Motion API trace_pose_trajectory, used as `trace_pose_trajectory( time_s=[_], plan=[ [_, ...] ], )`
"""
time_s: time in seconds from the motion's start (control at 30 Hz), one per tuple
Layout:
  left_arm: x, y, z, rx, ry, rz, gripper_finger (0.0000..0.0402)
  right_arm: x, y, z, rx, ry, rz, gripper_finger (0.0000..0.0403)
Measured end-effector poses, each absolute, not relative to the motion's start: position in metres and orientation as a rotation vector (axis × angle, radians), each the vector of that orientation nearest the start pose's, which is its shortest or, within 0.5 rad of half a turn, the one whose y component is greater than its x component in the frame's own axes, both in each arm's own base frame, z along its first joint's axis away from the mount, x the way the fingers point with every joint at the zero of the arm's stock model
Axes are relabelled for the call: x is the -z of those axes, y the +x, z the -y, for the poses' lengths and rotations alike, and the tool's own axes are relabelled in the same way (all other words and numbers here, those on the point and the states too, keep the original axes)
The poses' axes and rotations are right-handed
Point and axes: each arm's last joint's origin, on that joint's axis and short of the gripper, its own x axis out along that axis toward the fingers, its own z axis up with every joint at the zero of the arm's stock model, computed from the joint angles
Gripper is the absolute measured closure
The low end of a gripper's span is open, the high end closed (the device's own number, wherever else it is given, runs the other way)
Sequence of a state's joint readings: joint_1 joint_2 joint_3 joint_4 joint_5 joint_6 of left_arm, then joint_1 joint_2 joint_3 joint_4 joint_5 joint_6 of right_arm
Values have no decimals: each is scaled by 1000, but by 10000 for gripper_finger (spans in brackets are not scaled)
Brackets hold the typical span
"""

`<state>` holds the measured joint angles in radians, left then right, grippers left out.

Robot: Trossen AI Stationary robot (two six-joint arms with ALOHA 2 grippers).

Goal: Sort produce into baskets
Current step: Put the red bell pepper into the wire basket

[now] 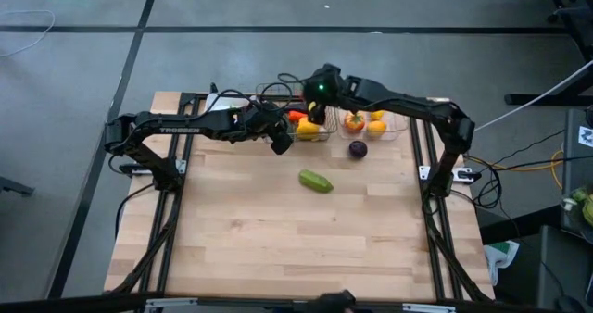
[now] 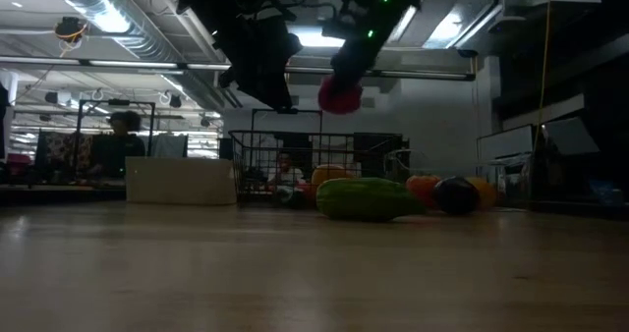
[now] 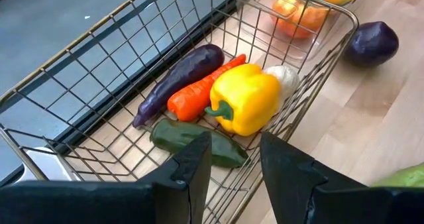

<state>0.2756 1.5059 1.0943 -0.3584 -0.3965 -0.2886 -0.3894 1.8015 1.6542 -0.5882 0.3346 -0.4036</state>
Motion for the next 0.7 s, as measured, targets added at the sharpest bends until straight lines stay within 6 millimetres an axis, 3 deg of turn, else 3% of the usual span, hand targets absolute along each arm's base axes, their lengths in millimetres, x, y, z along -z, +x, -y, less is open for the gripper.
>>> trace_pose_trajectory(
  time_s=[0.2,0.33,0.53,0.7],
  plan=[
    [-258,304,-98,-745,-216,-685,276,-347,358,122,437,-388,-1039,13],
    [-258,304,-98,-745,-216,-685,276,-361,348,105,407,-401,-1025,13],
    [-258,304,-98,-761,-238,-672,276,-377,348,120,484,-381,-882,13],
    [-258,303,-100,-782,-262,-666,276,-362,353,145,435,-258,-863,13]
  ],
)
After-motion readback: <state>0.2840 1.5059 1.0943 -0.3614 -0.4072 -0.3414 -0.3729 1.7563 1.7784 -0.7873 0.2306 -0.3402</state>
